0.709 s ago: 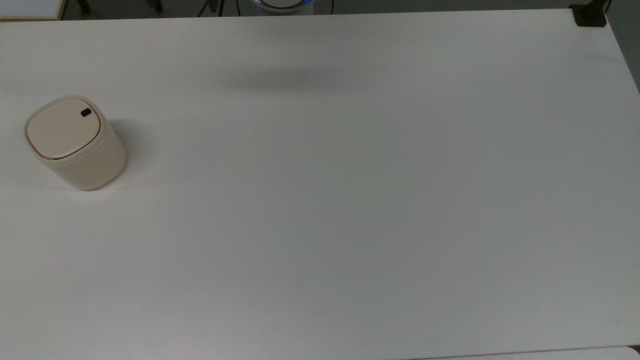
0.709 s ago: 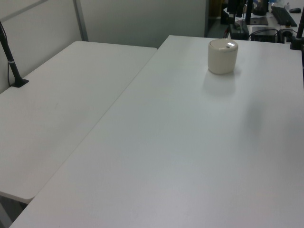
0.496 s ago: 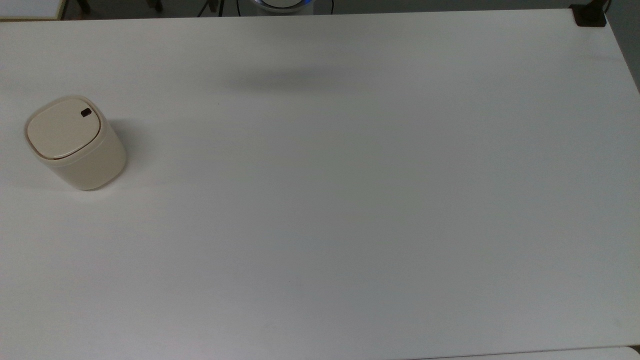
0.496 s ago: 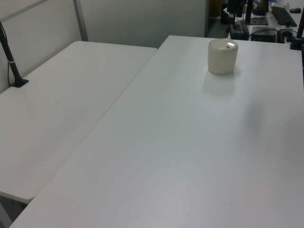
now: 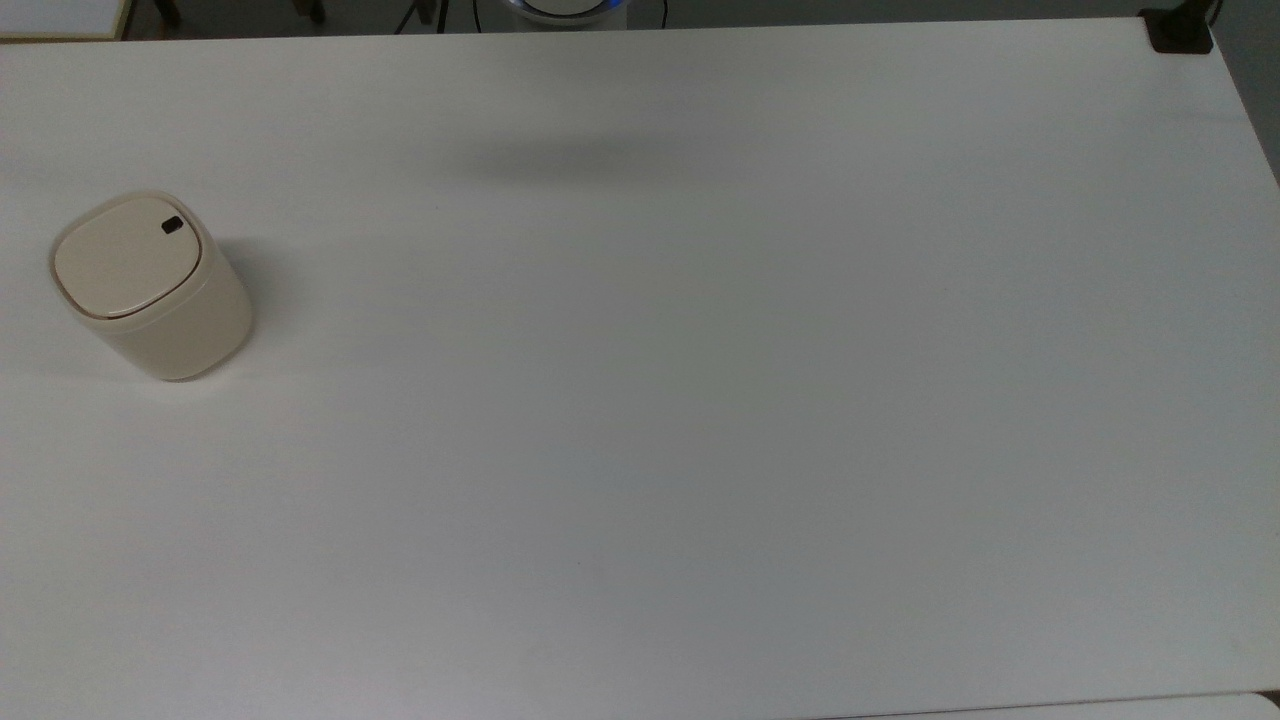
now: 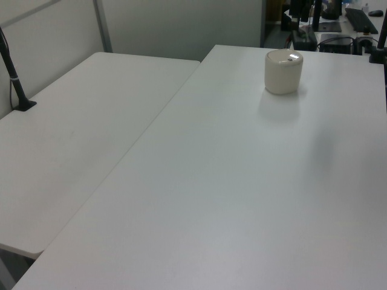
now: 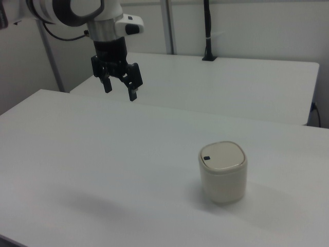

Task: Open the trash bin
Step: 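Move the gripper from its start pose toward the cream trash bin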

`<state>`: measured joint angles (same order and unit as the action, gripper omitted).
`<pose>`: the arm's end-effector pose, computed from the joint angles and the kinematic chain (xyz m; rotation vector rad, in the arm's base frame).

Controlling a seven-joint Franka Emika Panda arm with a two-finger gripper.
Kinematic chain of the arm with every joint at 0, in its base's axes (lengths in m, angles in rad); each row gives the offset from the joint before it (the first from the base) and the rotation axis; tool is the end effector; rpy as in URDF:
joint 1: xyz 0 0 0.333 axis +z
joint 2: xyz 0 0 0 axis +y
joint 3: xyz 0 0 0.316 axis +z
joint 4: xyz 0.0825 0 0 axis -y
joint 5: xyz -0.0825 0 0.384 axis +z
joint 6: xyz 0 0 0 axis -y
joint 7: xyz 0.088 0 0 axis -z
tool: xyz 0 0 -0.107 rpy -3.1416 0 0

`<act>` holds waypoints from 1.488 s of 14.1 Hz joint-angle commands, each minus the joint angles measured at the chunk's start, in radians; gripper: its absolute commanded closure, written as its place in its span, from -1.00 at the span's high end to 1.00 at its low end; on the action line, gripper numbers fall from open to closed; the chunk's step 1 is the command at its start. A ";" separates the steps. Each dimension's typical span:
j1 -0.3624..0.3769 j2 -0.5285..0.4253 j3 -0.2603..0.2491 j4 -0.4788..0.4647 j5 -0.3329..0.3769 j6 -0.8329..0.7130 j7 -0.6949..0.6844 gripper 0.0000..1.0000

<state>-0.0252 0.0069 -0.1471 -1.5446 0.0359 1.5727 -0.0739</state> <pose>0.5497 -0.0915 0.6333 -3.1056 0.1524 -0.0395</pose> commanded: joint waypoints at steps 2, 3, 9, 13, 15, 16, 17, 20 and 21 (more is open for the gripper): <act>0.002 -0.010 -0.008 0.004 -0.002 -0.031 -0.014 1.00; 0.001 -0.010 -0.009 0.004 -0.002 -0.031 -0.006 1.00; -0.025 0.001 -0.011 0.009 -0.005 -0.016 -0.013 1.00; -0.041 0.021 -0.012 0.009 -0.014 0.032 0.017 0.35; -0.076 0.021 -0.012 0.009 -0.010 0.033 0.023 -0.31; -0.097 0.022 -0.012 0.008 -0.007 0.046 0.043 -0.58; -0.110 0.024 -0.011 0.004 -0.005 0.071 0.077 -0.68; -0.125 0.089 -0.012 0.006 -0.013 0.197 0.190 -0.83; -0.156 0.112 -0.011 0.006 -0.011 0.270 0.225 -0.86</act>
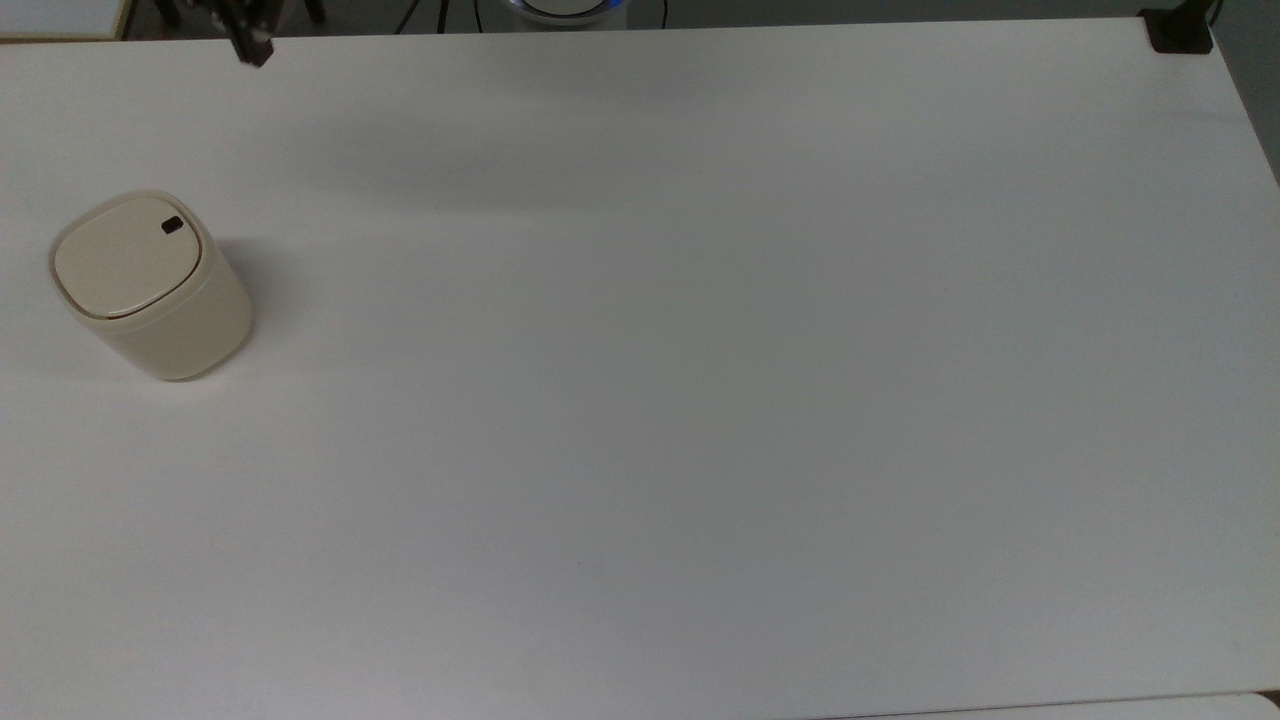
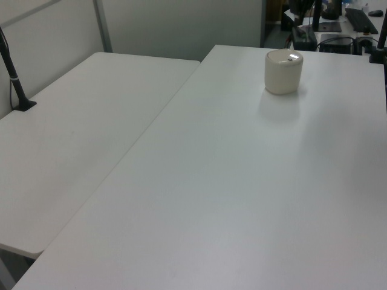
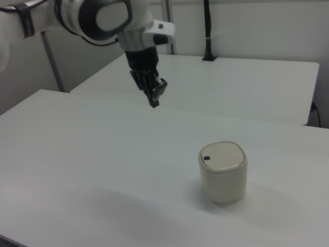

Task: Open the trash bin

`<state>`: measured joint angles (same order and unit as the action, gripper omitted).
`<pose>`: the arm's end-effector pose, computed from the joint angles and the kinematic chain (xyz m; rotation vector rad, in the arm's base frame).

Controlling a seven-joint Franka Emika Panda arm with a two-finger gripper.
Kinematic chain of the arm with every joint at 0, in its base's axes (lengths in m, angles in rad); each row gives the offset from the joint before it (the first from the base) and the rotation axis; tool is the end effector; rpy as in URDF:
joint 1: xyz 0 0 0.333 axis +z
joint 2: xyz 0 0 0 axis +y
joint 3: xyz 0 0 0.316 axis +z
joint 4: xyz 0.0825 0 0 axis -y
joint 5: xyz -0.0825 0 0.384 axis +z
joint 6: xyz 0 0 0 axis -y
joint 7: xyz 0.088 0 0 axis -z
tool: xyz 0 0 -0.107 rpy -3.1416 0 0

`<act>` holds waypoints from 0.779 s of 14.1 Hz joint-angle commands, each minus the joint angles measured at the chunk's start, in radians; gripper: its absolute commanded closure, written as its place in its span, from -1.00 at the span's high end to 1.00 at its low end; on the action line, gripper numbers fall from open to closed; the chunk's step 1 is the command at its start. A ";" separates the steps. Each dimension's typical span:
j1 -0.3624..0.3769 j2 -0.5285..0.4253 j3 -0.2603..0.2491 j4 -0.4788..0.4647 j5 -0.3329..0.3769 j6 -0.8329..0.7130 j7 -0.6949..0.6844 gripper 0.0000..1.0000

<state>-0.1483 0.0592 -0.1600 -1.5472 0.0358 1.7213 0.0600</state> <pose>0.5614 -0.1723 0.6166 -3.0709 0.5760 -0.1846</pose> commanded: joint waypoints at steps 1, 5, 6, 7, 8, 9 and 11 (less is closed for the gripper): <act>-0.049 0.079 0.002 0.009 -0.010 0.159 0.099 -0.92; -0.127 0.140 0.001 0.004 -0.016 0.185 0.084 -1.00; -0.148 0.143 0.001 0.002 -0.016 0.199 0.080 -1.00; -0.169 0.149 0.001 -0.007 -0.016 0.227 0.080 -1.00; -0.175 0.157 0.001 -0.010 -0.016 0.238 0.080 -1.00; -0.178 0.183 0.001 -0.011 -0.016 0.263 0.089 -1.00; -0.184 0.227 0.001 -0.011 -0.016 0.309 0.090 -1.00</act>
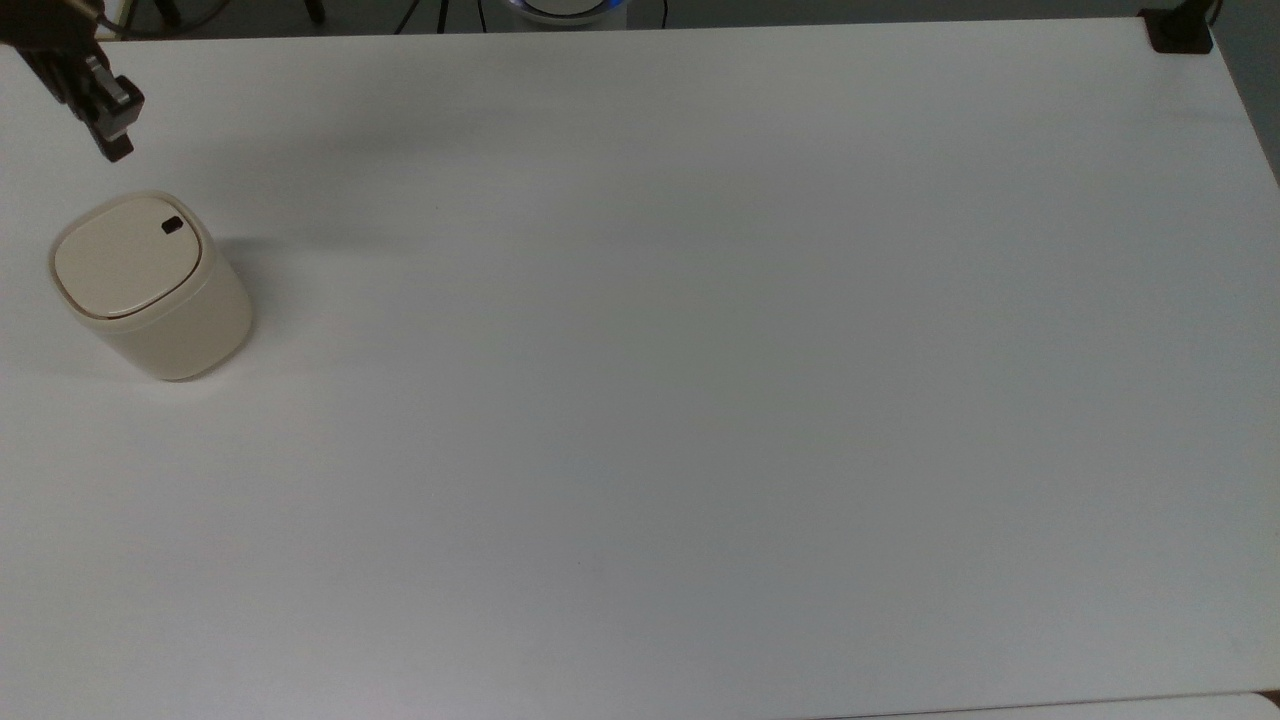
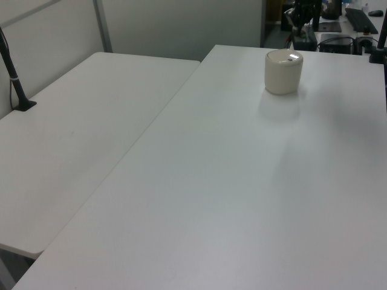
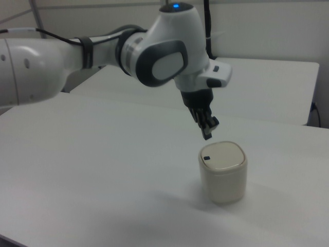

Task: Open the trash bin

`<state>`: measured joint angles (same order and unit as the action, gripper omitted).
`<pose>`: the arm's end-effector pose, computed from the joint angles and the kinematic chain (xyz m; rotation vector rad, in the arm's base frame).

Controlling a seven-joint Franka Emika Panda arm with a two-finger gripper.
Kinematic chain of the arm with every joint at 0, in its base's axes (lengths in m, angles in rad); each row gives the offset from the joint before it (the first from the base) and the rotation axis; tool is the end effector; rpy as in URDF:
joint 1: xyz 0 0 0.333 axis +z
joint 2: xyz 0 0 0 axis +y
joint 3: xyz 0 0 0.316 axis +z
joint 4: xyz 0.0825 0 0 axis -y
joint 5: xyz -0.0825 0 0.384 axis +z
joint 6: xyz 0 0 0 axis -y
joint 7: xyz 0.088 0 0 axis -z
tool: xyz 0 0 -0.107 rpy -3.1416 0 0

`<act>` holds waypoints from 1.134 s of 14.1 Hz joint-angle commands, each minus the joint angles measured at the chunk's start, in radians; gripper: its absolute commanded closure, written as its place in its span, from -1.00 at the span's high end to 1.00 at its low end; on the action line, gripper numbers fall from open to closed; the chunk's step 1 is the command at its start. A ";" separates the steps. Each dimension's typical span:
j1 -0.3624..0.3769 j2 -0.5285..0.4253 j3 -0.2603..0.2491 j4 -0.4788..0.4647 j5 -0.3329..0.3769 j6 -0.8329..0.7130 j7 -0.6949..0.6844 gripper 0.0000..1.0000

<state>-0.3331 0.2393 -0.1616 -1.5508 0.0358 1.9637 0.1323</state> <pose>0.5802 -0.2985 0.5290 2.9425 -0.9586 0.2688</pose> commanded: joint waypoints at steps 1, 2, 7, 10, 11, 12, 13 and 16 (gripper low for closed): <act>0.000 0.066 0.002 -0.008 -0.016 0.084 0.018 -1.00; 0.000 0.087 0.002 -0.008 -0.016 0.104 0.018 -1.00; -0.012 0.147 0.002 -0.009 -0.016 0.124 0.012 -1.00; -0.011 0.155 0.002 -0.026 -0.031 0.123 0.006 -1.00; -0.010 0.155 0.002 -0.026 -0.030 0.121 0.004 -1.00; -0.012 0.146 0.002 -0.022 -0.030 0.110 0.003 -1.00; -0.012 0.124 0.002 -0.020 -0.030 0.101 0.004 -1.00; 0.003 -0.030 0.017 -0.012 -0.021 -0.062 -0.016 -0.94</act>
<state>-0.3425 0.3526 -0.1593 -1.5393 0.0293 2.0333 0.1305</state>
